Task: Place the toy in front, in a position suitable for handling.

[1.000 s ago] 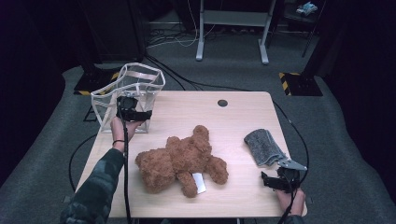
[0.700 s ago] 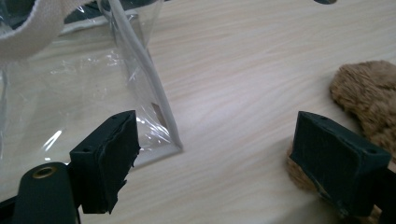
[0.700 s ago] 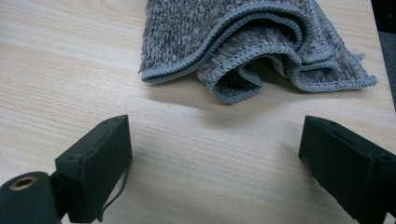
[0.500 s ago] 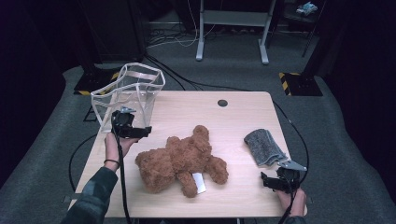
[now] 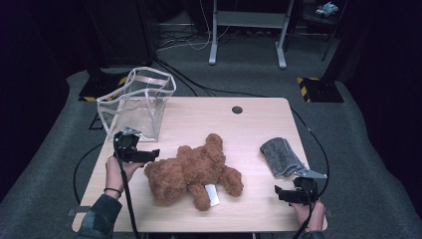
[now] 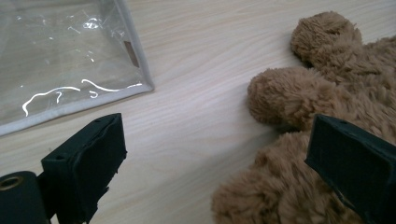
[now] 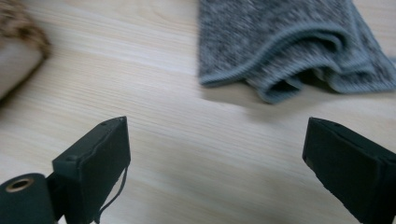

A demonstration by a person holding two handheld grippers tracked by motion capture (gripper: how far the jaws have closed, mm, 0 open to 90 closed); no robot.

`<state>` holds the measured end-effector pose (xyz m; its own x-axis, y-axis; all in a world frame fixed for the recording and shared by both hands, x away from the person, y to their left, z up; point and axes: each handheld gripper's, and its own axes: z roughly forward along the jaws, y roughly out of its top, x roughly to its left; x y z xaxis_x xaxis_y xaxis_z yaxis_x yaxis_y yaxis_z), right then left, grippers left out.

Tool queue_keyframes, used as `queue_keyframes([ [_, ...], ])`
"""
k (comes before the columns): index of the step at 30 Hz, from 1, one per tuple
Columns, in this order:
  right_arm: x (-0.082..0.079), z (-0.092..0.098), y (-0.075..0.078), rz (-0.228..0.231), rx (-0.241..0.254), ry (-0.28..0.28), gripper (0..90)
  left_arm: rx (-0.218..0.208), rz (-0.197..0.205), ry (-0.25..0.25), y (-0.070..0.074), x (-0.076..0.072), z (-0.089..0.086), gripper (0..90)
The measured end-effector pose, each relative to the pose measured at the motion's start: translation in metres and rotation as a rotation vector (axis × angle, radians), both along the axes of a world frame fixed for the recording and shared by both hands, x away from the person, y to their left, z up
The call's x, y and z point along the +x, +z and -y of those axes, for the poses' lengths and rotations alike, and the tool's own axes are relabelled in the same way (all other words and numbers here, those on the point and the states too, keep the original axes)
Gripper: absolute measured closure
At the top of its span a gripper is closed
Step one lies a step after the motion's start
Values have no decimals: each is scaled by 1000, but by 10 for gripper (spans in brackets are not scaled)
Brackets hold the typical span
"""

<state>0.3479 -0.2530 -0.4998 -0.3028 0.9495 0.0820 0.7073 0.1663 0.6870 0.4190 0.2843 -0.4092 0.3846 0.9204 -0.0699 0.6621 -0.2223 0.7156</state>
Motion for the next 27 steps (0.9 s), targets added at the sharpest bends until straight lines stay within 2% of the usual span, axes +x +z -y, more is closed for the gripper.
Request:
queue_keyframes([
  [1,0,-3,3,-2,-3,8,71,0,0,0,0,0,0,36],
  [2,1,-6,6,1,3,13,74,-10,0,5,1,-9,-1,35],
  [4,2,-11,11,-2,6,27,76,-14,0,8,1,-12,-2,24],
  [5,5,-18,17,-1,18,49,82,-16,-16,-4,2,-18,-3,21],
  [8,10,-31,26,-8,8,82,93,-20,-18,2,5,-22,-3,17],
  [9,12,-35,29,-9,8,97,99,-42,-26,2,7,-26,-5,17],
  [10,12,-35,29,-9,8,97,99,-42,-26,2,7,-26,-5,18],
  [11,17,-45,36,-7,18,129,105,-39,-25,-1,8,-29,-4,20],
  [13,21,-53,40,-5,23,157,115,-50,-24,-3,10,-33,-3,22],
  [14,21,-53,40,-5,23,157,115,-54,-24,-12,11,-35,-2,22],
  [16,27,-70,49,3,23,208,128,-70,-23,-33,16,-42,3,25],
  [17,27,-70,49,3,23,208,128,-70,-23,-33,16,-42,3,26],
  [18,30,-79,54,-1,35,229,132,-75,-12,-36,18,-45,7,27],
  [21,36,-92,63,8,40,268,139,-83,-16,-61,20,-50,12,32],
  [24,40,-100,67,12,46,293,142,-87,-16,-77,17,-53,19,39],
  [27,48,-117,73,19,64,322,147,-85,-37,-93,5,-56,27,46],
])
